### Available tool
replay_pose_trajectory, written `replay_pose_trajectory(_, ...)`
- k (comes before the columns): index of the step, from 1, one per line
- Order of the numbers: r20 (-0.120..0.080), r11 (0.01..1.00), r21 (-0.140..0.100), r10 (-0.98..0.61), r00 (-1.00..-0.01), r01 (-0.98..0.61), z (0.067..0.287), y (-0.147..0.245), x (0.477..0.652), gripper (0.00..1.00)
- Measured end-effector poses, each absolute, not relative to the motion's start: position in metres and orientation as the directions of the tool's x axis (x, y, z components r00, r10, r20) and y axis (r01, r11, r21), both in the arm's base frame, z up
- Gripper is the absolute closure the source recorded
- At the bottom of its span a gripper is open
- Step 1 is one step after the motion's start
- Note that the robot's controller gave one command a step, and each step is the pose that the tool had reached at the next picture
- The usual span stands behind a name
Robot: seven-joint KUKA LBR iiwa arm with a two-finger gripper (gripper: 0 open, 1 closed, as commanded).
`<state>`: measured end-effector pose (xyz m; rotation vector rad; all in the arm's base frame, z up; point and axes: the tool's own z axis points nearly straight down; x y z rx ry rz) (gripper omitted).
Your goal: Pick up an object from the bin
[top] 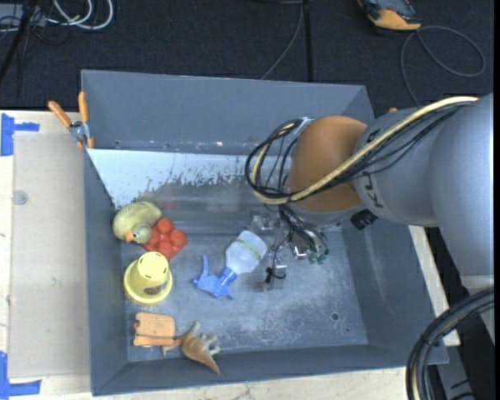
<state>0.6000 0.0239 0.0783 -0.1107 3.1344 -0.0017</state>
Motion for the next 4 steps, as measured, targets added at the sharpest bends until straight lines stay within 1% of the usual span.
replay_pose_trajectory(1,-0.003,0.997,0.002,-0.078,-0.997,-0.078,0.076,0.072,0.599,0.0)
replay_pose_trajectory(2,-0.006,0.878,-0.002,-0.479,-0.878,-0.479,0.071,0.085,0.604,1.0)
replay_pose_trajectory(3,-0.006,0.864,-0.002,-0.504,-0.864,-0.504,0.07,0.081,0.606,1.0)
replay_pose_trajectory(4,-0.015,0.888,-0.005,-0.46,-0.888,-0.46,0.252,0.073,0.621,1.0)
